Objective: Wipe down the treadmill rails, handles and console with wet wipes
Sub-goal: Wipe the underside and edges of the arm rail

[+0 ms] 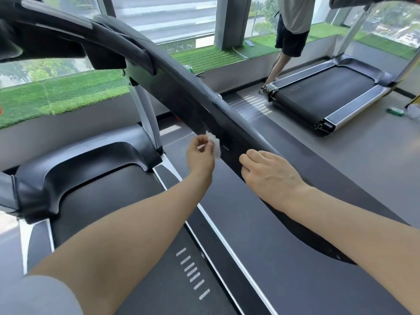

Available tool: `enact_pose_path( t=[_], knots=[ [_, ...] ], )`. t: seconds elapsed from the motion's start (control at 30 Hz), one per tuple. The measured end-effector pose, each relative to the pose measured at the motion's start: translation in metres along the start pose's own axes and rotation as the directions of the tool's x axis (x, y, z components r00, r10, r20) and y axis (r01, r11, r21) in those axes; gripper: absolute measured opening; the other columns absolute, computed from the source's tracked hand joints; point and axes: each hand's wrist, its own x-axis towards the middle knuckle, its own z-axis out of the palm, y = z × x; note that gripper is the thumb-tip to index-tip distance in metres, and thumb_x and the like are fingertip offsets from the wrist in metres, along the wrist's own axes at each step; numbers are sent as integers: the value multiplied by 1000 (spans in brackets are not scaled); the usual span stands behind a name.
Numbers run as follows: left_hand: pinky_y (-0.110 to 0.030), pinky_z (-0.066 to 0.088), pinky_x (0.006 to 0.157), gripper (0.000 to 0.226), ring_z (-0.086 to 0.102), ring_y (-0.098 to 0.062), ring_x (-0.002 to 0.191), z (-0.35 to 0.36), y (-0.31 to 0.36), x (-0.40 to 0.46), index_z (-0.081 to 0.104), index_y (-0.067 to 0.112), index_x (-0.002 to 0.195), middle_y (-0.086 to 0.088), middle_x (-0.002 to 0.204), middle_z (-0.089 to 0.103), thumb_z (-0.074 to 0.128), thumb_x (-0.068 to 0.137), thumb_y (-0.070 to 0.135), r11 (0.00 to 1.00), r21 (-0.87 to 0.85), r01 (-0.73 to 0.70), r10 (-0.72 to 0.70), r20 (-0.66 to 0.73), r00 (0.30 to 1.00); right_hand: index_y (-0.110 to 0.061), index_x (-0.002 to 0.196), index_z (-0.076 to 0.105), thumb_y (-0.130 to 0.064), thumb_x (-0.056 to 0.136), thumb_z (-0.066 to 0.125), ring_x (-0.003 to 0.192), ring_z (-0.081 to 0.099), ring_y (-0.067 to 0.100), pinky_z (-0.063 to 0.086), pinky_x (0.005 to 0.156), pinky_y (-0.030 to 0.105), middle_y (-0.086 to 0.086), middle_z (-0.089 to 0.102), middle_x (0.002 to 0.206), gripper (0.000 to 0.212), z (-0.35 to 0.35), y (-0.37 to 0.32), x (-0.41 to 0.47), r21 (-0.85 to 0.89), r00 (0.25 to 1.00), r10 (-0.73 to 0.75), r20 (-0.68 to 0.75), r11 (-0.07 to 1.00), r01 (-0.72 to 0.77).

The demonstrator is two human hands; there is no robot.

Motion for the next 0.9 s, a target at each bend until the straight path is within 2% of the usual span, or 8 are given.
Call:
enact_pose_path(
  t=[0.1, 0.17, 0.27, 0.37, 0.43, 0.53, 0.8, 0.9],
  knots=[
    [-19, 42, 65, 15, 51, -12, 78, -11, 6, 39, 52, 22, 86, 6, 85, 55, 54, 94, 9, 999, -46, -3, -3, -136, 991, -9, 52, 57, 8, 53, 35, 66, 53, 23, 48, 58, 28, 6, 52, 68, 28, 6, 1, 20, 1, 999, 19, 33, 1000, -19],
    [-17, 42, 64, 8, 50, -11, 79, -11, 14, 59, 53, 18, 92, 9, 86, 54, 54, 94, 10, 998, -60, 8, -19, -172, 985, -7, 52, 58, 6, 55, 22, 65, 54, 24, 49, 57, 28, 7, 53, 67, 38, 14, 1, 24, 17, 1000, 21, 18, 1000, -21],
    [-11, 43, 67, 8, 50, -11, 82, -2, 31, 91, 52, 16, 94, 5, 91, 54, 53, 95, 8, 995, -99, -21, -1, -214, 977, -7, 53, 58, 6, 59, 24, 64, 55, 24, 51, 58, 28, 7, 54, 67, 37, 18, 1, 28, 24, 1000, 13, 4, 1000, -13],
    [-26, 44, 74, 15, 51, -15, 82, 7, 40, 111, 49, 22, 85, -4, 95, 57, 49, 94, 9, 996, -60, -72, 58, -205, 977, -12, 54, 57, 7, 57, 41, 65, 52, 20, 48, 61, 26, 3, 51, 67, 25, 21, 3, 27, 2, 1000, -11, 13, 1000, 11],
    [-32, 42, 67, 18, 50, -20, 74, 11, 33, 110, 47, 27, 80, -12, 92, 57, 47, 93, 14, 994, -26, -107, 100, -189, 977, -14, 54, 56, 6, 59, 43, 65, 51, 19, 45, 63, 25, 1, 50, 67, 25, 23, 4, 24, -5, 1000, -24, -2, 1000, 24],
    [-28, 39, 61, 26, 46, -18, 68, 17, 18, 85, 47, 31, 81, -11, 85, 53, 43, 95, 9, 990, 5, -141, 140, -136, 981, -14, 53, 54, 8, 60, 39, 64, 50, 19, 45, 64, 25, 1, 49, 66, 28, 23, 5, 25, -18, 999, -25, -23, 1000, 25],
    [-31, 46, 81, 30, 51, -18, 86, 21, -18, 20, 48, 31, 81, -11, 101, 57, 44, 94, 4, 995, 46, -86, 84, 36, 996, -11, 55, 56, 9, 62, 39, 65, 52, 20, 48, 64, 27, 4, 50, 66, 27, 19, 6, 25, -32, 999, -44, -21, 999, 43],
    [-27, 45, 75, 29, 53, -17, 87, 17, -12, 29, 49, 28, 79, -9, 101, 60, 46, 94, 4, 999, 14, -40, 41, -32, 999, -11, 56, 55, 9, 65, 37, 66, 52, 20, 47, 67, 27, 4, 50, 66, 28, 19, 7, 23, -31, 998, -53, -43, 998, 52]
  ],
)
